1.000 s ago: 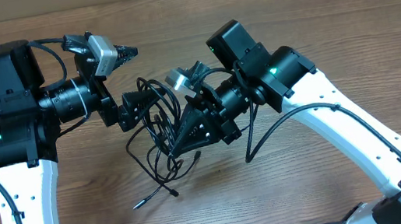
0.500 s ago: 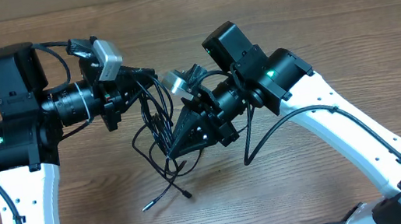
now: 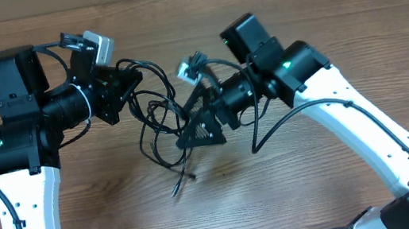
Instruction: Untangle cables
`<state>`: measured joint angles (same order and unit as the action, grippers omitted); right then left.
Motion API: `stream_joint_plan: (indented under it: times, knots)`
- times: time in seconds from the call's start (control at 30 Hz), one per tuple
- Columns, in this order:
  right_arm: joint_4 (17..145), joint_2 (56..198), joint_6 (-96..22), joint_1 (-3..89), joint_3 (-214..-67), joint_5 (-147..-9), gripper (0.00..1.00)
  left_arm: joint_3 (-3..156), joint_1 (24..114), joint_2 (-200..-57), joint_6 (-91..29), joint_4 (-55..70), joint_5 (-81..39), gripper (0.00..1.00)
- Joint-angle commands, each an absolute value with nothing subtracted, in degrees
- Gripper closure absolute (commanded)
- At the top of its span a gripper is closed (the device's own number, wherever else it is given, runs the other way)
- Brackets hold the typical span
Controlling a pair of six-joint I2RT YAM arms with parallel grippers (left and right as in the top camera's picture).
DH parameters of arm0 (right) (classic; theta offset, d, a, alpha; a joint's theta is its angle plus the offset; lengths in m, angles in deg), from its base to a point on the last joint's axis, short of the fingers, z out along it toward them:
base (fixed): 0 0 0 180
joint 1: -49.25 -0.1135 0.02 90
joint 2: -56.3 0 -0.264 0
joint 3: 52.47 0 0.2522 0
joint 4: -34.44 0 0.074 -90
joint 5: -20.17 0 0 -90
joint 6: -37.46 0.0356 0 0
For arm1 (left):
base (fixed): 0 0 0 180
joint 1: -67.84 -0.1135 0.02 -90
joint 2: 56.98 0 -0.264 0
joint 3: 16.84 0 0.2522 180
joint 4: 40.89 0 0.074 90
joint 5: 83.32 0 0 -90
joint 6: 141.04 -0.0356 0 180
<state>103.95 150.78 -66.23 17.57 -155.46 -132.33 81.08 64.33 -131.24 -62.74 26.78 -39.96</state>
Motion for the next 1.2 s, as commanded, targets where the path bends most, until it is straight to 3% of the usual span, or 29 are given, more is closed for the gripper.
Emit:
stream_joint_plan:
  times: [0.0, 0.37, 0.6, 0.93, 1.17]
  knots:
    - [104.61, 150.41, -62.34, 19.86, -155.33, -122.89, 0.0, 81.82, 64.0, -130.78, -52.4, 27.37, -31.93, 0.96]
    - [104.91, 150.34, -50.82, 24.3, -155.35, -109.27, 0.0, 81.82, 64.33, -130.7, -41.96, 30.83, -30.38, 0.96]
    - [105.81, 149.47, -49.36, 24.08, -157.34, -101.91, 0.0, 81.82, 67.94, -130.68, -39.16, 31.4, -30.38, 0.96]
    - [107.05, 140.99, -70.8, 22.72, -158.04, -96.44, 0.0, 81.82, 70.62, -130.68, -33.74, 31.05, -28.28, 0.96]
    - [104.87, 135.63, -74.32, 16.34, -158.04, -84.73, 0.0, 81.84, 72.68, -130.68, -36.82, 29.45, -34.19, 0.96]
